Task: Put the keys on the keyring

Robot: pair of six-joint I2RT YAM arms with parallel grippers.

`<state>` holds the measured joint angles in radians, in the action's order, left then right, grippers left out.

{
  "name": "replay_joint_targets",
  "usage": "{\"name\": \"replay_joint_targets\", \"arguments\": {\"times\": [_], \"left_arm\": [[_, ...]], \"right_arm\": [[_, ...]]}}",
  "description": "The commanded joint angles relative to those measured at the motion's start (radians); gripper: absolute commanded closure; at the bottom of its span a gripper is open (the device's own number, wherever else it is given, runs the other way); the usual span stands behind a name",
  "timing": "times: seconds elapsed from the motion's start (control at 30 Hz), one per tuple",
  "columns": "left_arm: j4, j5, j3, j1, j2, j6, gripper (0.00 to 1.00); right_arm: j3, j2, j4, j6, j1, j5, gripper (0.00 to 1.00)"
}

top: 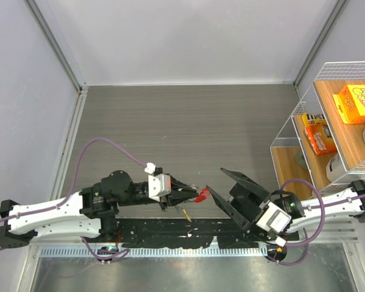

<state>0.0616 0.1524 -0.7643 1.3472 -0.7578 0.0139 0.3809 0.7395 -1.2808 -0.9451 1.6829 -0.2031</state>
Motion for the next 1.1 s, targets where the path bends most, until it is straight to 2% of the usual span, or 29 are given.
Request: {"name": "replay_joint_targets", "arguments": {"times": [0.0, 0.13, 0.27, 0.37, 0.47, 0.57, 0.6, 0.63, 0.67, 0.7, 0.73, 0.77, 0.8, 1.07], "left_arm": [[0.030, -0.039, 0.002, 0.001, 0.043, 0.032, 1.00], [-0.012, -0.103, -0.003, 0.003, 0.071, 0.043, 1.00], [-0.109, -0.209, -0.024, 0.003, 0.090, 0.058, 1.00], [-0.157, -0.284, -0.027, 0.003, 0.113, 0.061, 1.00], [-0.203, -0.359, -0.029, 0.003, 0.136, 0.055, 1.00], [-0.233, -0.430, -0.032, 0.003, 0.156, 0.055, 1.00], [-0.241, -0.459, -0.032, 0.001, 0.161, 0.055, 1.00], [-0.250, -0.494, -0.033, 0.003, 0.163, 0.055, 1.00], [-0.261, -0.528, -0.036, 0.003, 0.161, 0.057, 1.00], [-0.269, -0.551, -0.039, 0.001, 0.160, 0.060, 1.00], [-0.273, -0.572, -0.043, 0.003, 0.155, 0.061, 1.00], [-0.278, -0.594, -0.047, 0.003, 0.147, 0.060, 1.00], [-0.282, -0.611, -0.052, 0.001, 0.140, 0.058, 1.00], [-0.316, -0.654, -0.081, -0.005, 0.061, 0.023, 1.00]], "right_arm": [[-0.020, -0.058, -0.075, 0.068, 0.040, -0.044, 0.41], [-0.030, -0.118, 0.029, 0.133, 0.043, -0.100, 0.40], [0.004, -0.196, 0.248, 0.258, 0.044, -0.225, 0.40], [0.029, -0.230, 0.410, 0.348, 0.046, -0.385, 0.38], [0.036, -0.233, 0.455, 0.347, 0.046, -0.588, 0.35], [0.023, -0.181, 0.362, 0.255, 0.046, -0.778, 0.32], [0.018, -0.160, 0.321, 0.155, 0.046, -0.864, 0.32], [0.013, -0.100, 0.182, 0.097, 0.046, -0.913, 0.29], [0.012, -0.069, 0.113, -0.049, 0.046, -0.977, 0.28], [0.022, 0.013, -0.054, -0.123, 0.046, -1.010, 0.26], [0.029, 0.064, -0.136, -0.297, 0.043, -1.062, 0.25], [0.053, 0.155, -0.314, -0.393, 0.034, -1.082, 0.23], [0.073, 0.184, -0.343, -0.473, 0.023, -1.117, 0.22], [0.194, 0.374, -0.336, -0.457, -0.092, -1.194, 0.18]]}}
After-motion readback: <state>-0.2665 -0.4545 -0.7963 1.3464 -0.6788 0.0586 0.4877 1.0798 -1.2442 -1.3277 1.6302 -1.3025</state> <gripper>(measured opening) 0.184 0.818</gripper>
